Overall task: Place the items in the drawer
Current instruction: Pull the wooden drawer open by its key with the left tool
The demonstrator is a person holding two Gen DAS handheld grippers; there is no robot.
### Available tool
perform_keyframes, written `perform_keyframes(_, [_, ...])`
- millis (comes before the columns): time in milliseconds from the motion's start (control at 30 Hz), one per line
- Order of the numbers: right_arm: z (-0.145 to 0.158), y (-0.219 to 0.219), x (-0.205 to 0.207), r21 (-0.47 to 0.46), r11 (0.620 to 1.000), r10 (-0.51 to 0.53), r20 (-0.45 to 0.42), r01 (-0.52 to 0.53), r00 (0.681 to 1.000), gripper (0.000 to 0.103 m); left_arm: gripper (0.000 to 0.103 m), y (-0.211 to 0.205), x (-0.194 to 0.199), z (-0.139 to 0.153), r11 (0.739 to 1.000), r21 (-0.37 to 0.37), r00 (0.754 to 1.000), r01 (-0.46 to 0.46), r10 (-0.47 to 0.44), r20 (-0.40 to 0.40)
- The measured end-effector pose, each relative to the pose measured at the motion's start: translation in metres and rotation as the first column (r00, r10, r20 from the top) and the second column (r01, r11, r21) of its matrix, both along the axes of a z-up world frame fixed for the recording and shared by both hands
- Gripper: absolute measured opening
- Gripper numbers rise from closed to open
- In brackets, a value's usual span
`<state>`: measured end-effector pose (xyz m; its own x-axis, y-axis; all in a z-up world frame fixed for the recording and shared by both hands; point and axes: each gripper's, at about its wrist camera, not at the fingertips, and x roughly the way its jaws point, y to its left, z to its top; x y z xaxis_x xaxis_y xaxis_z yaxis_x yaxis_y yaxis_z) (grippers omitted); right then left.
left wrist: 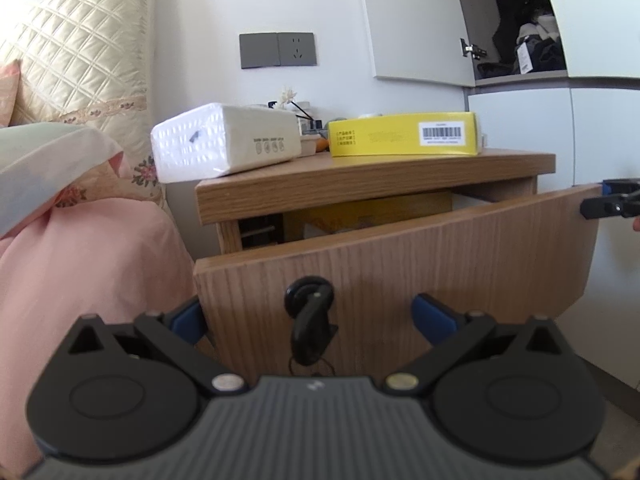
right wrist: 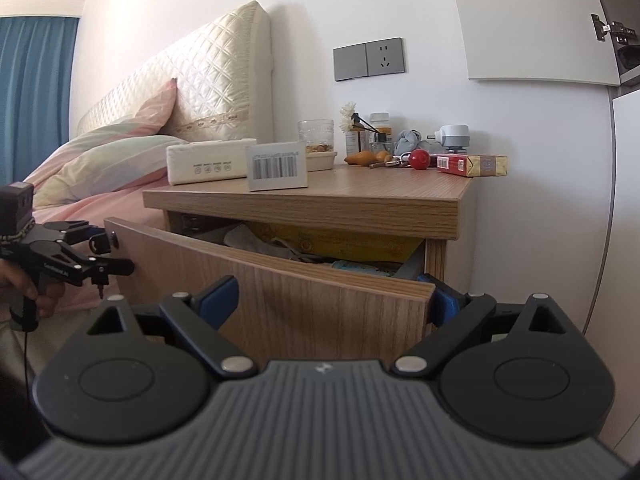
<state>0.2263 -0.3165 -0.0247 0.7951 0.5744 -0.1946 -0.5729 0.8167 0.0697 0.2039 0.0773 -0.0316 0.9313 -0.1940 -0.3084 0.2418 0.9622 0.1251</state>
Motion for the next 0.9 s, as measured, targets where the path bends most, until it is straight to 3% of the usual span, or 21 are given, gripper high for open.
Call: perform_keyframes(900, [0.005, -0.009, -0.067, -0.03, 0.996, 0.082, -0.019, -0.083, 0.996, 0.098, 0.103, -0.004, -0.068, 0.004, 1.0, 0.026, 1.0, 0.004, -0.004, -0.027])
